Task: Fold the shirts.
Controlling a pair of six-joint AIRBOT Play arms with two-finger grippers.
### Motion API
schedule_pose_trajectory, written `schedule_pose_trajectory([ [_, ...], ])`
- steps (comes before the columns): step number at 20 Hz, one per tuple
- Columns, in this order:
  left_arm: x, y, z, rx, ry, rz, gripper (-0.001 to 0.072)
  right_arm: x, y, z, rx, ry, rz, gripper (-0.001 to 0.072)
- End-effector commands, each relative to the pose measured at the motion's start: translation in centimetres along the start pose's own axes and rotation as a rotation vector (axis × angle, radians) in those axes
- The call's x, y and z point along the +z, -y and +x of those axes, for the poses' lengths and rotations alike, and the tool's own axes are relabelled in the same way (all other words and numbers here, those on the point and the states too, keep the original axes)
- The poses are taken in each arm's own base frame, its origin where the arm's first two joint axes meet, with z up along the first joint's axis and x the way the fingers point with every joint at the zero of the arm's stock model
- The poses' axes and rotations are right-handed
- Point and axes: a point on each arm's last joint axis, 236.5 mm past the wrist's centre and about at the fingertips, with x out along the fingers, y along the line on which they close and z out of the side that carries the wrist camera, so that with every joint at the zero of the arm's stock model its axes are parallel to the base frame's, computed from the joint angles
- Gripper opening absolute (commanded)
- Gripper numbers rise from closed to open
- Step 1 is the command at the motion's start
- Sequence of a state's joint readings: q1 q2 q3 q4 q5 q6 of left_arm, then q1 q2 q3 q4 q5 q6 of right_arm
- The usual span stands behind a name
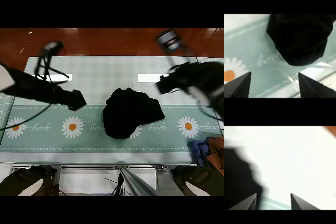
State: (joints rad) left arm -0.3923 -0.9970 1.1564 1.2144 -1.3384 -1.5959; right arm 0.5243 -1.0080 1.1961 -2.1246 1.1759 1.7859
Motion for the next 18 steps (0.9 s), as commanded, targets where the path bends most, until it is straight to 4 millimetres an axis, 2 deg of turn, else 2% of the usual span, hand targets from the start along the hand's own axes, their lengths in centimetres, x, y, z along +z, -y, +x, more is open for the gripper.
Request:
schedule_pose_trajectory([
  [1, -4.9, 1.4, 5.7, -0.163, -0.108, -0.089, 0.0720, -5.3, 12.2, -1.1, -0.194, -0.096, 0.214, 0.0490],
  [2, -5.9, 1.8, 6.8, -0.201, -0.125, -0.100, 0.0720, -7.2, 13.7, -0.5, -0.179, -0.135, 0.270, 0.0490],
  [3, -6.9, 2.1, 7.9, -0.237, -0.136, -0.114, 0.0720, -8.8, 14.1, 0.2, -0.132, -0.167, 0.315, 0.0490],
  [5, -8.1, 2.7, 9.3, -0.296, -0.143, -0.145, 0.0720, -10.4, 13.5, 1.8, -0.004, -0.159, 0.533, 0.0490],
  [7, -9.2, 2.9, 10.5, -0.331, -0.155, -0.183, 0.0720, -11.1, 12.0, 3.2, 0.116, -0.140, 0.643, 0.0490],
  [10, -10.0, 1.9, 12.7, -0.319, -0.164, -0.264, 0.0720, -13.4, 10.4, 4.5, 0.154, -0.193, 0.656, 0.0490],
  [13, -10.2, 1.9, 15.4, -0.336, -0.194, -0.360, 0.0720, -14.5, 9.5, 5.0, 0.168, -0.226, 0.658, 0.0490],
  [17, -9.0, 4.4, 18.5, -0.460, -0.176, -0.429, 0.0719, -14.6, 9.6, 5.0, 0.165, -0.227, 0.655, 0.0490],
  [18, -8.9, 4.8, 19.3, -0.476, -0.178, -0.456, 0.0696, -14.6, 9.6, 5.1, 0.166, -0.228, 0.655, 0.0491],
])
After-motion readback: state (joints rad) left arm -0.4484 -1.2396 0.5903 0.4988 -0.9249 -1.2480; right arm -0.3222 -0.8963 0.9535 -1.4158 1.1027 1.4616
